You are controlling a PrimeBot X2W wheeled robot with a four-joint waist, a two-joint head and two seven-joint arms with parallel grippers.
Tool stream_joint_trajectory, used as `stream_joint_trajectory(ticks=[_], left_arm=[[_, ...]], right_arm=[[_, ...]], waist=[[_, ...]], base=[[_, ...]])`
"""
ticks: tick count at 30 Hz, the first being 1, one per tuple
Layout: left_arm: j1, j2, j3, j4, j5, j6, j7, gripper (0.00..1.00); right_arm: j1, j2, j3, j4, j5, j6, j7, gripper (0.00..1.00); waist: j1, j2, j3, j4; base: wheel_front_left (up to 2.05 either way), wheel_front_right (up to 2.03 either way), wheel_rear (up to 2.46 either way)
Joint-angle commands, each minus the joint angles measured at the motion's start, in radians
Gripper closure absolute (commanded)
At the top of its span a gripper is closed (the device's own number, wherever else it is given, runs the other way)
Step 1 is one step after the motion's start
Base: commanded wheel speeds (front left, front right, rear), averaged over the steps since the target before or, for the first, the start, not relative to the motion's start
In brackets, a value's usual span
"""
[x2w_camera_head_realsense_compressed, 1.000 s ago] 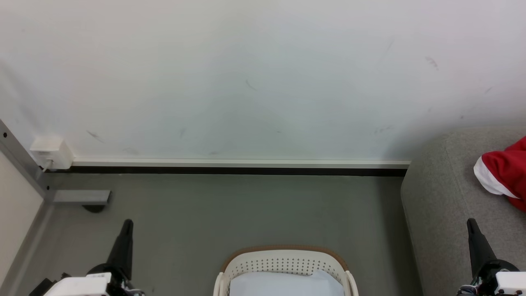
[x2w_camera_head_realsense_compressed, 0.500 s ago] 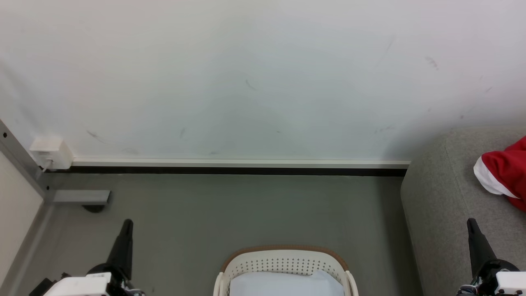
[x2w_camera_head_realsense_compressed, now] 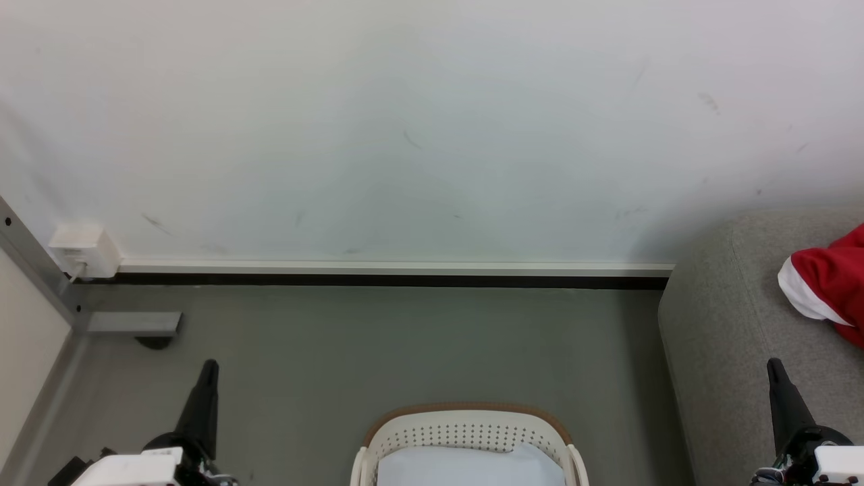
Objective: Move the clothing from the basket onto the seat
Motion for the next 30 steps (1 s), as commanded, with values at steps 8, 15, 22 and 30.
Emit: stream_joint_trajectory(ticks=[8,15,22,30], left_arm=[[-0.007,0.002,0.003,-0.003,-0.013,-0.007,0.004,1.00],[-0.007,0.002,0.003,-0.003,-0.013,-0.007,0.004,1.00],[-0.007,0.002,0.002,-0.003,-0.013,-0.007,0.004,1.00],[-0.007,0.002,0.002,-0.003,-0.013,-0.007,0.004,1.00]], right_arm=[[-0.013,0.000,-0.004,0.003,0.001,-0.002,0.003,1.00],[-0.013,0.000,-0.004,0.003,0.001,-0.002,0.003,1.00],[-0.013,0.000,-0.004,0.003,0.001,-0.002,0.003,1.00],[-0.013,0.000,-0.003,0.003,0.002,-0.002,0.003,1.00]], waist=[[-0.0001,0.0000,0.000,0.000],[-0.0001,0.0000,0.000,0.000],[-0.0001,0.0000,0.000,0.000],[-0.0001,0.0000,0.000,0.000]], base=[[0.00,0.00,0.00],[0.00,0.00,0.00],[0.00,0.00,0.00],[0.00,0.00,0.00]])
